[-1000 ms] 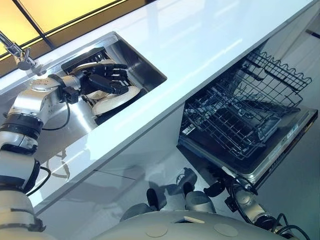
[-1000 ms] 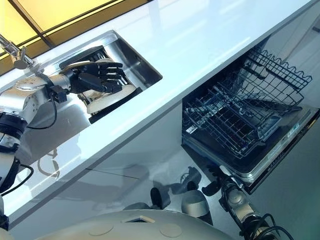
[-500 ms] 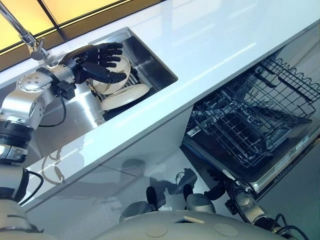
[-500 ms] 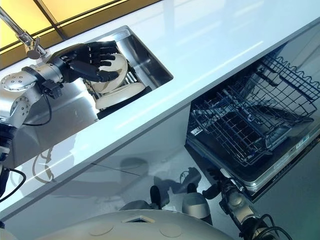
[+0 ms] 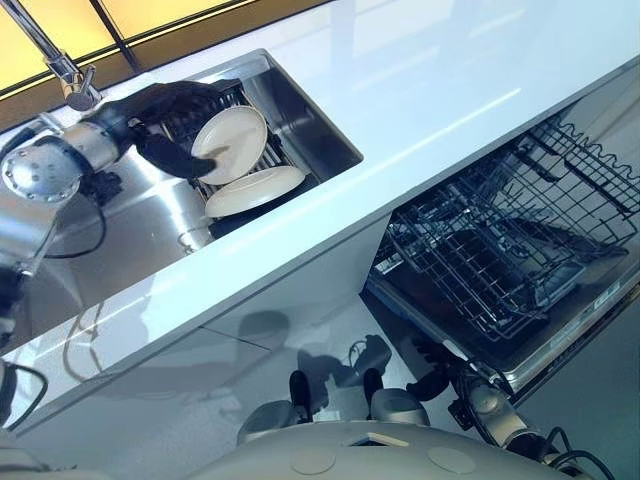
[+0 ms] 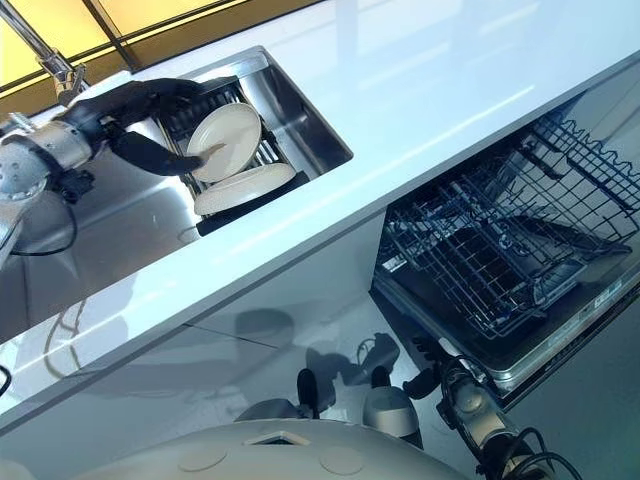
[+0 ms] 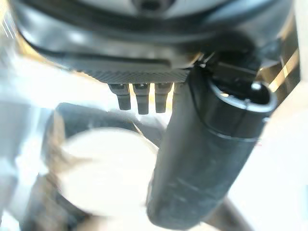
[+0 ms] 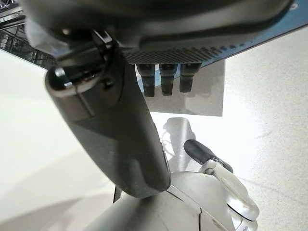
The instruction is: Pick up plates and place into dishwasher.
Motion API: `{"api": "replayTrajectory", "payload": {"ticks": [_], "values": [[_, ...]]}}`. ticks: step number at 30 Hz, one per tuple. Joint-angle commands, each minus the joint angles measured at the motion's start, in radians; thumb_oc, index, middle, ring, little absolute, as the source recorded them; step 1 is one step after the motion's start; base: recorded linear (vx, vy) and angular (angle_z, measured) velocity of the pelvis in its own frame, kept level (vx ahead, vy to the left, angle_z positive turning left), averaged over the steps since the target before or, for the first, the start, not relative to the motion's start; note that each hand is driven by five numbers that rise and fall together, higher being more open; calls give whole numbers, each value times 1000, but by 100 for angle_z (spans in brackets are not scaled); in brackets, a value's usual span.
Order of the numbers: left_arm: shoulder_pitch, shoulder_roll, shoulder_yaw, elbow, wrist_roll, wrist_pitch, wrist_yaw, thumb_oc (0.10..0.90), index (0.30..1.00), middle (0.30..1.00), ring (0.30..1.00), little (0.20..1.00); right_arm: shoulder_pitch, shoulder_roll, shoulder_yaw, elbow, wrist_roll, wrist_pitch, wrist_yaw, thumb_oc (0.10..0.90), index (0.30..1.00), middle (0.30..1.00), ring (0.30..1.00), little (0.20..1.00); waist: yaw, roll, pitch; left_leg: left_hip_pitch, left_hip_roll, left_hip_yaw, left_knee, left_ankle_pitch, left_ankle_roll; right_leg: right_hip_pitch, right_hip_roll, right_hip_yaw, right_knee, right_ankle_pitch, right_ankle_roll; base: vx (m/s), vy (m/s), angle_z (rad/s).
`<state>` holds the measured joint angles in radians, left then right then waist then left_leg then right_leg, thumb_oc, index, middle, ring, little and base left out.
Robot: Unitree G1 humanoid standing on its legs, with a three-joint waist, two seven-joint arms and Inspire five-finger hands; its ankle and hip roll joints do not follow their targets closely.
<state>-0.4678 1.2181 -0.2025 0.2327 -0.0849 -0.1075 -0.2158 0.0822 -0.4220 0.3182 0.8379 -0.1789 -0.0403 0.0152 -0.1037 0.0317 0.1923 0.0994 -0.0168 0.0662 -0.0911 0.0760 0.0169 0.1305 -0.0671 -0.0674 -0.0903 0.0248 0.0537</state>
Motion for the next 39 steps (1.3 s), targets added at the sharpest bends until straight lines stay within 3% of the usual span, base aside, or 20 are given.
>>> {"api": "replayTrajectory", "payload": {"ticks": [1,3,6,11,27,39], "values": [[-69,110,205,51,53,-133,150,800,900,900,900,900,1,-45,-36,-20,14,-44,1,800,900,900,900,900,26,14,-54,24,-28,12,14,-103,24,-64,33,-9,73,-11,35,-10,-13,3],[38,127,291,42,59,-194,180,800,900,900,900,900,10,-45,-45,-29,16,-37,2,800,900,900,900,900,42,11,-52,21,-26,6,15,-102,22,-63,32,-14,72,-13,32,-17,-13,6],[135,107,356,2,71,-223,168,800,900,900,900,900,10,-44,-49,-15,10,-40,3,800,900,900,900,900,48,10,-52,21,-24,2,13,-102,21,-61,32,-20,72,-16,29,-13,-5,6],[209,65,379,-81,120,-215,128,800,900,900,900,900,-2,-41,-51,16,1,-35,7,800,900,900,900,900,58,9,-53,22,-23,-4,11,-101,20,-56,32,-30,71,-22,27,-12,-3,10],[200,-12,291,-175,110,-186,-6,800,900,900,900,900,-21,-32,-52,115,-19,-25,10,800,900,900,900,900,60,13,-54,21,-19,-4,6,-97,16,-51,30,-45,68,-25,26,-5,0,2],[64,-45,163,-188,77,-132,-83,800,900,900,900,900,-29,-16,-45,161,-27,-25,13,800,900,900,900,900,41,17,-58,28,-17,7,4,-99,15,-47,33,-38,63,-21,27,0,0,0]]}}
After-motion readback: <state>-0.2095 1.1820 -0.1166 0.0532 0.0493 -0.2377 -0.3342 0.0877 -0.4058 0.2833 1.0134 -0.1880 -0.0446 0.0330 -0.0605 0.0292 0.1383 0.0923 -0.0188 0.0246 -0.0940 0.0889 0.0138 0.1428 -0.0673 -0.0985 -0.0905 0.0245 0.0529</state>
